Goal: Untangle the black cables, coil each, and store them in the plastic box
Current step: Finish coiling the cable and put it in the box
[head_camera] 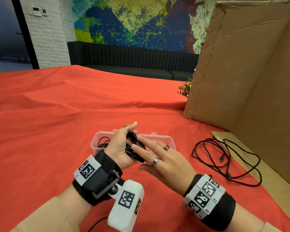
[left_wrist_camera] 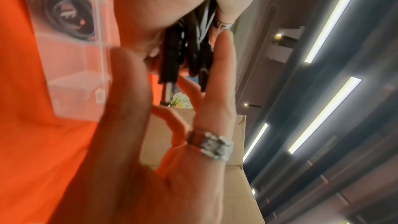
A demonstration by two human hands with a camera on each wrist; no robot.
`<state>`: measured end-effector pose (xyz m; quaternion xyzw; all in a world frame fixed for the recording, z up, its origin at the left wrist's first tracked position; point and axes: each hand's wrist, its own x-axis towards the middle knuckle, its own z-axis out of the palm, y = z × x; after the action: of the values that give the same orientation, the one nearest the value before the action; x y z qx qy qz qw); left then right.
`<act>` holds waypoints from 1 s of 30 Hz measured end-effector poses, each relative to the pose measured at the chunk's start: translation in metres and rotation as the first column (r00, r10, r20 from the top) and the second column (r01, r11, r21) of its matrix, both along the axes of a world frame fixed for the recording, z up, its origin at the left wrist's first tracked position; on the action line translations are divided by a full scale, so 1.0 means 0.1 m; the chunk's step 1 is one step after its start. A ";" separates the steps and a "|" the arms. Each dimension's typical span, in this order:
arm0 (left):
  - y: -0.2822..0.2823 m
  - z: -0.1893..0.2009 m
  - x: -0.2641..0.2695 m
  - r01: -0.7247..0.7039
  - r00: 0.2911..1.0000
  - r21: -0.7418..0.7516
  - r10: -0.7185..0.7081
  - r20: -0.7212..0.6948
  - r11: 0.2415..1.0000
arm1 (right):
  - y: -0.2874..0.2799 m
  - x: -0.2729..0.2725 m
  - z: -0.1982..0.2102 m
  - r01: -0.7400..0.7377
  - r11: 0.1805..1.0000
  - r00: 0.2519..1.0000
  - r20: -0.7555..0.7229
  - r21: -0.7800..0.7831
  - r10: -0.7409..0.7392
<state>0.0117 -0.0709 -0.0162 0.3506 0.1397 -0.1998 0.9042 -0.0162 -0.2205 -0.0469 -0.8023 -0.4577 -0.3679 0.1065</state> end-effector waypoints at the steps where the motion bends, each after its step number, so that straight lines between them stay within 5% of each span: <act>1: -0.04 0.00 0.01 0.024 1.000 0.001 -0.024 -0.018 1.000 | -0.02 0.01 0.00 0.005 1.000 1.000 0.031 -0.013 -0.004; 9: -0.19 -0.12 0.13 0.185 0.979 -0.003 -0.185 -0.081 0.983 | -0.17 0.15 -0.09 0.070 0.997 0.984 0.165 -0.040 -0.063; 13: -0.23 -0.11 0.16 0.257 0.967 0.094 -0.255 -0.030 0.962 | -0.18 0.21 -0.11 0.081 0.991 0.991 -0.116 0.107 -0.068; 16: -0.17 -0.10 0.22 0.273 0.951 0.261 -0.301 0.074 0.926 | -0.25 0.28 0.01 0.192 0.919 0.882 -0.471 0.345 -0.007; 18: -0.10 -0.12 0.28 0.159 0.963 0.385 -0.228 0.142 0.909 | -0.30 0.37 0.10 0.348 0.876 0.797 -0.597 0.333 -0.089; 20: -0.03 -0.15 0.32 -0.035 0.955 0.607 -0.153 0.255 0.794 | -0.30 0.48 0.13 0.433 0.862 0.718 -0.678 0.262 -0.155; 21: 0.01 -0.19 0.33 -0.124 0.931 0.736 -0.179 0.319 0.665 | -0.28 0.53 0.12 0.454 0.857 0.677 -0.720 0.244 -0.153; 24: 0.11 -0.36 0.35 -0.198 0.825 0.939 -0.470 0.314 0.280 | -0.19 0.65 0.06 0.477 0.860 0.559 -0.818 0.183 -0.137; 26: 0.16 -0.44 0.34 -0.227 0.769 0.969 -0.592 0.242 0.101 | -0.15 0.70 0.03 0.472 0.879 0.525 -0.823 0.066 -0.219; 30: 0.22 -0.48 0.39 -0.258 0.755 0.961 -0.600 0.267 0.102 | -0.08 0.74 0.01 0.463 0.870 0.515 -0.747 -0.169 -0.419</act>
<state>0.0505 -0.0493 -0.0640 0.9115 -0.1152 -0.0427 0.3925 0.0581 -0.2282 -0.0460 -0.9666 -0.1402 -0.0206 0.2134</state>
